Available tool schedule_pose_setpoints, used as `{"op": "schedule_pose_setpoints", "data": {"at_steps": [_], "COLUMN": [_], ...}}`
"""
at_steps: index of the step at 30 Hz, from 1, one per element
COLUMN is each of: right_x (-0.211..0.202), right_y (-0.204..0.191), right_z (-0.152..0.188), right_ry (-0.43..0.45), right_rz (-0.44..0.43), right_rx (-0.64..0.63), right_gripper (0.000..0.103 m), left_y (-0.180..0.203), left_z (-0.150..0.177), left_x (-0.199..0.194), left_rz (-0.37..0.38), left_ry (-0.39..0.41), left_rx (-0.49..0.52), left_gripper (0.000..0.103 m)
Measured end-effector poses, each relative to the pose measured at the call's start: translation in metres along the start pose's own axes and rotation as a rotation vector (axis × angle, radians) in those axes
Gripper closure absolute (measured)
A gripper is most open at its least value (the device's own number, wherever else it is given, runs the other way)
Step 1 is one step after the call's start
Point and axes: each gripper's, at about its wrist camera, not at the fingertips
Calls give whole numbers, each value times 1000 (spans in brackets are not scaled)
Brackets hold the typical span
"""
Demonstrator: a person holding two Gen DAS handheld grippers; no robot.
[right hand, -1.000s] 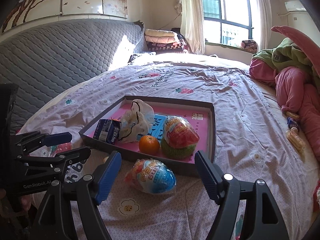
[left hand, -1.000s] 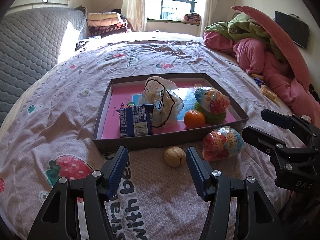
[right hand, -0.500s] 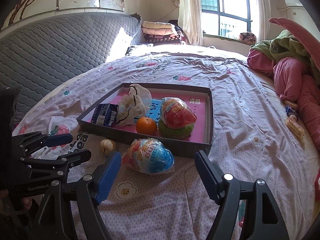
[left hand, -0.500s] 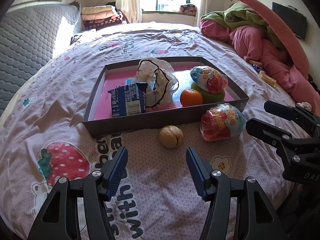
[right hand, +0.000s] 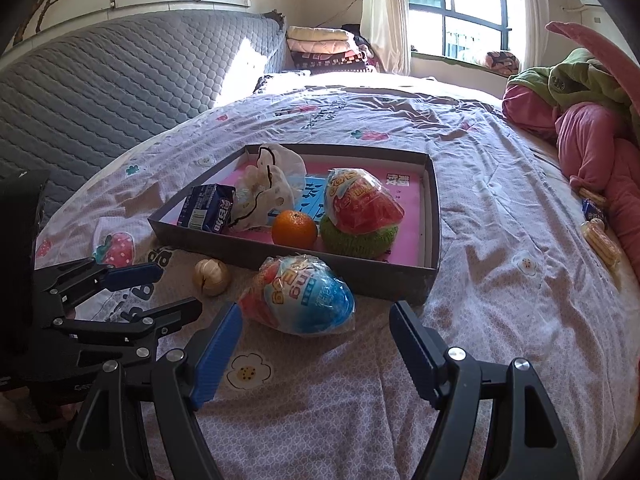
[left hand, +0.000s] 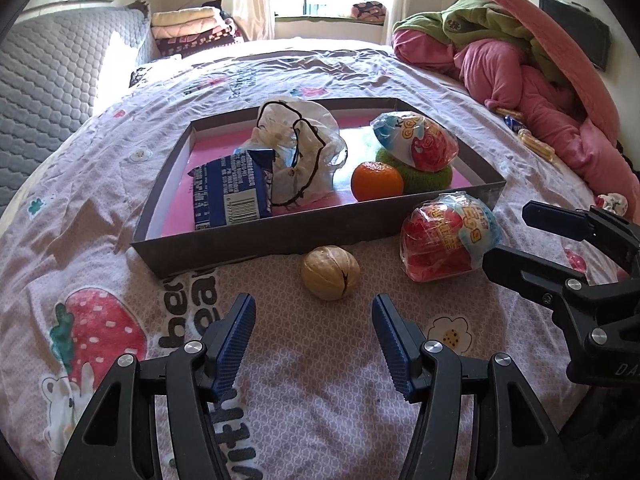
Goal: Organize objects
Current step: 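Close the left tool on the walnut while the right tool closes on the blue Kinder egg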
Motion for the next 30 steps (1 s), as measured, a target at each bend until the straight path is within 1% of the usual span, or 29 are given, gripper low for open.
{"op": "schedule_pose_setpoints", "data": {"at_steps": [4,11,18,23,26,30], "right_x": [7,22,33,37,40,42], "right_y": [0,-2,-2,0,0,-4], "right_z": [-2,-6,-9,-11,-11,-11], "right_ry": [-12,-41,-50,-58,-62,-66], "right_rz": [-3,-11,-13,-34,-48,-68], "right_rx": [8,15,28,40,45,37], "right_gripper": [28,28,28,28,31,41], "left_y": [0,-6,-8,-9,-8,-7], "left_z": [-2,-6,-10,-13,-14,-15], "left_x": [10,19,26,30,31,33], "left_rz": [5,13,30,38,42,44], "left_ry": [-5,13,23,25,28,27], "left_rx": [-2,-21,-29,-36,-35,-31], "left_gripper": [41,41,41,42,46,53]}}
Point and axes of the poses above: each gripper's, at about its wrist camera, not at the fingertips, and x roughly the way its jaws point, y to its right, z to its underside, and after that the axes turned 5 degrees about x, right-handed
